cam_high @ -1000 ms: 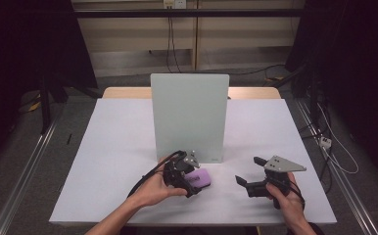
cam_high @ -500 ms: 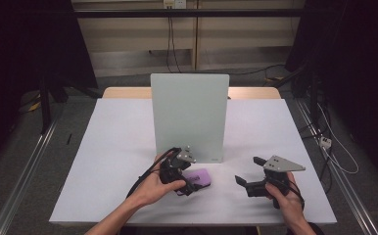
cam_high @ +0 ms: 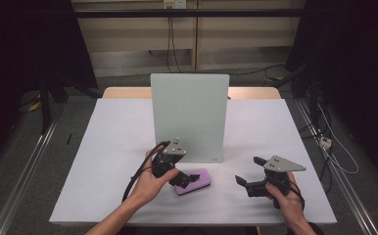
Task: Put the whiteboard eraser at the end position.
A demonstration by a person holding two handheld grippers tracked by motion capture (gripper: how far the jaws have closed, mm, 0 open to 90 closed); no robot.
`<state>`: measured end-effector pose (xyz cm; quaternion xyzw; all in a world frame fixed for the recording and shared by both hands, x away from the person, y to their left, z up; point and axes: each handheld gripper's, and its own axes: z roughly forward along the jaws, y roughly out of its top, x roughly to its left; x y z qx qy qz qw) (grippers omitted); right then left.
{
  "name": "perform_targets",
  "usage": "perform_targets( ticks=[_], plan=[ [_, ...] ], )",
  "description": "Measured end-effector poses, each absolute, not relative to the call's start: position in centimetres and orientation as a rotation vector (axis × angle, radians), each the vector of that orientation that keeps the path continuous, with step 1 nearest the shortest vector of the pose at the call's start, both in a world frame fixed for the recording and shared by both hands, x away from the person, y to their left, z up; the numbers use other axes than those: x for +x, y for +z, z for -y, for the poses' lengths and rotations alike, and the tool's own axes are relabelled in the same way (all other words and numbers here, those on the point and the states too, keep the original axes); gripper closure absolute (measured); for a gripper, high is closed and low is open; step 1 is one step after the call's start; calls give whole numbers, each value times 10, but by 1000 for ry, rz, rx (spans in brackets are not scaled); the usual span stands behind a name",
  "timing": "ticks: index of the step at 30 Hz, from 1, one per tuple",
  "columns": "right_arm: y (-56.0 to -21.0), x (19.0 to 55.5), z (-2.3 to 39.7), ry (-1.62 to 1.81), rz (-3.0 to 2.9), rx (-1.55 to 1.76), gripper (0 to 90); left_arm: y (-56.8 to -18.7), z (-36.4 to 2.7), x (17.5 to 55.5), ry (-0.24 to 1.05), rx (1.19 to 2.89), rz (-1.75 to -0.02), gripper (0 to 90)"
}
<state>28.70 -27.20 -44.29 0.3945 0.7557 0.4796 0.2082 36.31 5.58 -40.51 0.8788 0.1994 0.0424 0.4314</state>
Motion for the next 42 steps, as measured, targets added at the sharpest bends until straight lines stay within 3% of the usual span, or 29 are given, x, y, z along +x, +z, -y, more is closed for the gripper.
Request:
perform_targets(
  ticks=[7, 20, 42],
  plan=[
    [-443, 287, 272, 1333, -2105, 1099, 38, -394, -72, 367, 172, 2086, -573, 67],
    [-443, 283, 273, 1328, -2098, 1106, 38, -387, -99, 361, 297, 2076, -590, 63],
    [-443, 282, 274, 1323, -2093, 1115, 38, -393, -159, 344, 381, 1966, -776, 64]
  ],
)
